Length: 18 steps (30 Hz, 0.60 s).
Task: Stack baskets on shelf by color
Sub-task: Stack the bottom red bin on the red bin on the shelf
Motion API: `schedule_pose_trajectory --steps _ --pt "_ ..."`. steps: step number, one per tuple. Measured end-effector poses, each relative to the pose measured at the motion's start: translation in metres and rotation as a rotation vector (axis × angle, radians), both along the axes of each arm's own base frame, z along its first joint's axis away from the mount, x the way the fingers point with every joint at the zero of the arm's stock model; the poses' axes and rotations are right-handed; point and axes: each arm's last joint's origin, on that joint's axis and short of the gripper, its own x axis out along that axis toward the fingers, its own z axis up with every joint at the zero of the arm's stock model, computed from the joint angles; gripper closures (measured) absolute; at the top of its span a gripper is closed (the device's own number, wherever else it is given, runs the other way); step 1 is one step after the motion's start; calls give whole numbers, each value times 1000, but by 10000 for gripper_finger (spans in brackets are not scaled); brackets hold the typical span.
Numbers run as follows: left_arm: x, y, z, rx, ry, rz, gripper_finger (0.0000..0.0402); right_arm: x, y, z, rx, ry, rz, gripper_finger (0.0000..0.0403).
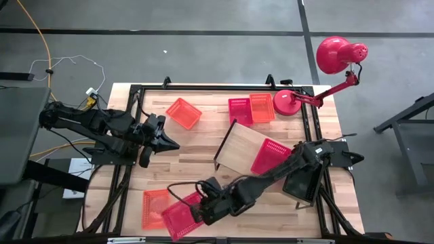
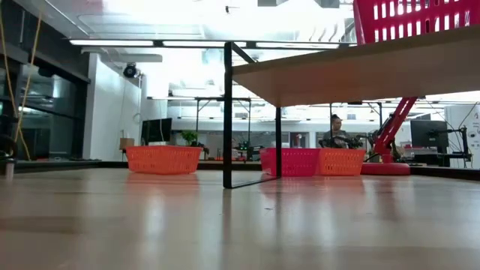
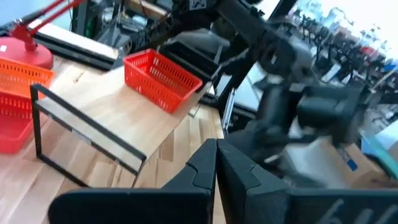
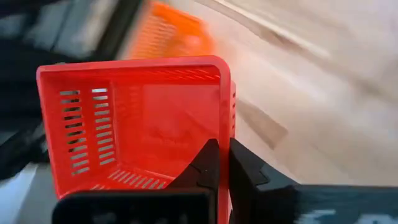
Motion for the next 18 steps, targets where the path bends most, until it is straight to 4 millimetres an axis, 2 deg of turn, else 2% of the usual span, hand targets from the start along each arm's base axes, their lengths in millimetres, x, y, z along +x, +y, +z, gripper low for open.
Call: schedule_pose_trajectory --steps 3,8,13,18 --pt "-4 5 5 -11 -46 6 401 -11 -12 49 -40 -74 131 400" --pt "-17 12 16 -29 -130 -6 401 -46 -37 101 -102 -148 321 401" --pt "-32 18 23 -32 -179 12 401 -83 -64 141 -191 -155 400 402" --pt "-41 18 26 -33 -207 13 401 -117 -96 165 -252 -96 414 402"
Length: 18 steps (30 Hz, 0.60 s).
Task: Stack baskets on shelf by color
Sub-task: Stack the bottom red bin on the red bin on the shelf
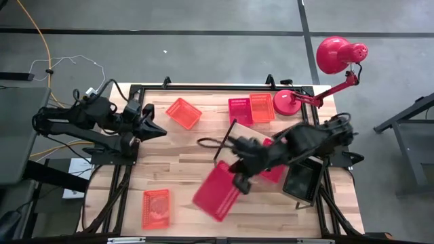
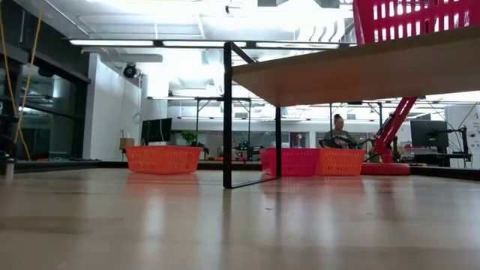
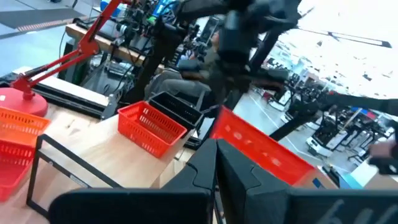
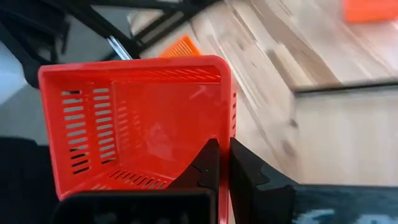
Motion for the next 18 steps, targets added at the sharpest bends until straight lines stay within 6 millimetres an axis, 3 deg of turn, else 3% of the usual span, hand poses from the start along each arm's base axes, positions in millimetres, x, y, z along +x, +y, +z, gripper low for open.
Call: schedule_pose_trajectory --steps 8,13,18 --pt "2 0 -1 16 8 4 401 -65 -34 22 -50 181 24 402" --pt "7 2 -3 19 25 62 401 -112 -53 38 -45 120 83 403" --pt "15 4 -5 24 39 154 401 -171 -79 28 -29 121 66 403"
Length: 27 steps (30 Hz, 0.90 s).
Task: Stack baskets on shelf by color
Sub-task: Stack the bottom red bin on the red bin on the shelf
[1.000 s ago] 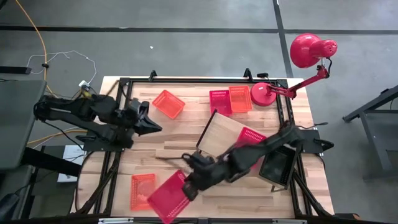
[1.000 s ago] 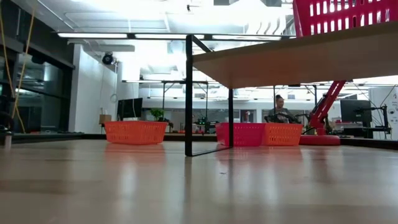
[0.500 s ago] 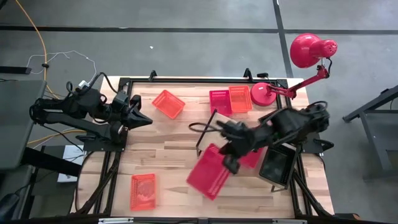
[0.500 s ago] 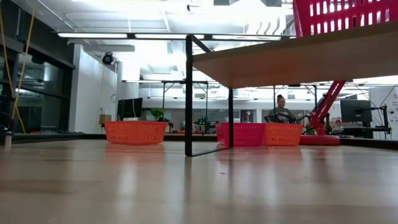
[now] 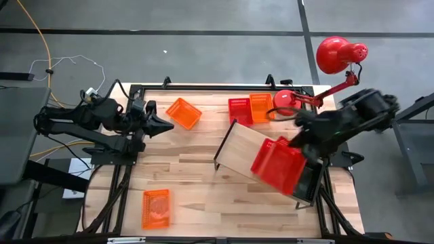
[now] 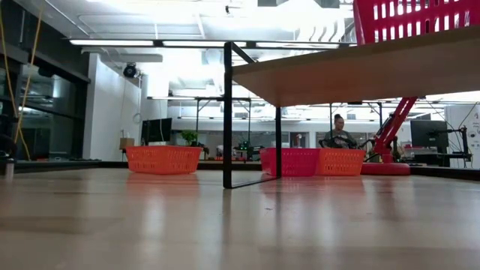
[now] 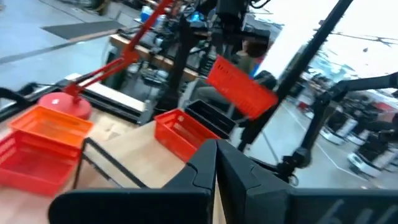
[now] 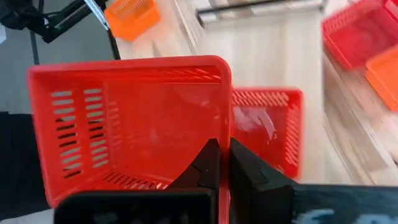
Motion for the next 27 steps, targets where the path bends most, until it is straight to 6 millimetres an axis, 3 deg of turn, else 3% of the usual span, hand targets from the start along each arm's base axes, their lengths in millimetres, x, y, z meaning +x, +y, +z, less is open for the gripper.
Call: schedule_pose_trajectory --steps 4,9,13,22,27 --pt "6 1 -3 -8 20 58 401 -38 -20 -17 8 -2 -22 403" --pt "14 3 -7 1 48 128 401 -52 -32 -29 30 12 -94 403" --pt "21 5 -9 9 56 194 401 -37 -30 -35 30 60 -124 403" --pt "31 5 -14 16 91 211 401 22 -26 -57 -57 223 34 403" --pt "30 5 -14 39 95 208 401 34 -37 -61 -33 248 7 403"
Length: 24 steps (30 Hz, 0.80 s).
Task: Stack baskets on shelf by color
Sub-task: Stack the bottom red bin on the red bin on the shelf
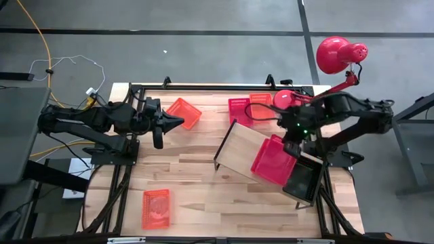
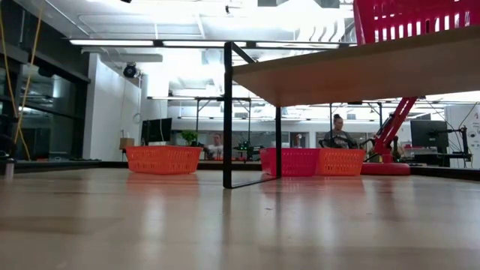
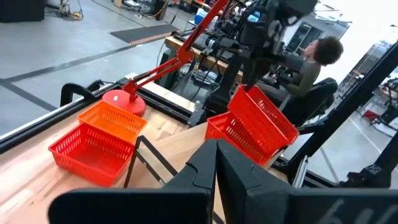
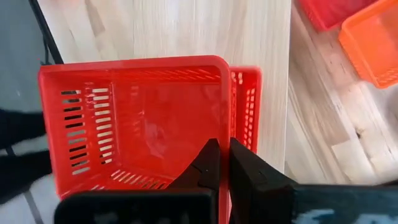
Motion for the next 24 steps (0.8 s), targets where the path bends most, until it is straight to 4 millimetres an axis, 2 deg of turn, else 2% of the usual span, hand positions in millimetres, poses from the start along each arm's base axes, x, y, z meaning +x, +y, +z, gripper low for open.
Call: schedule_pose_trajectory --steps 7,18,24 --pt "-1 0 0 35 8 -6 401 1 -15 -2 47 16 -120 403" --pt "-1 0 0 35 13 -6 401 8 -13 -31 124 126 -87 403" --pt "-1 0 0 60 20 -11 401 15 -13 -32 115 69 -77 403"
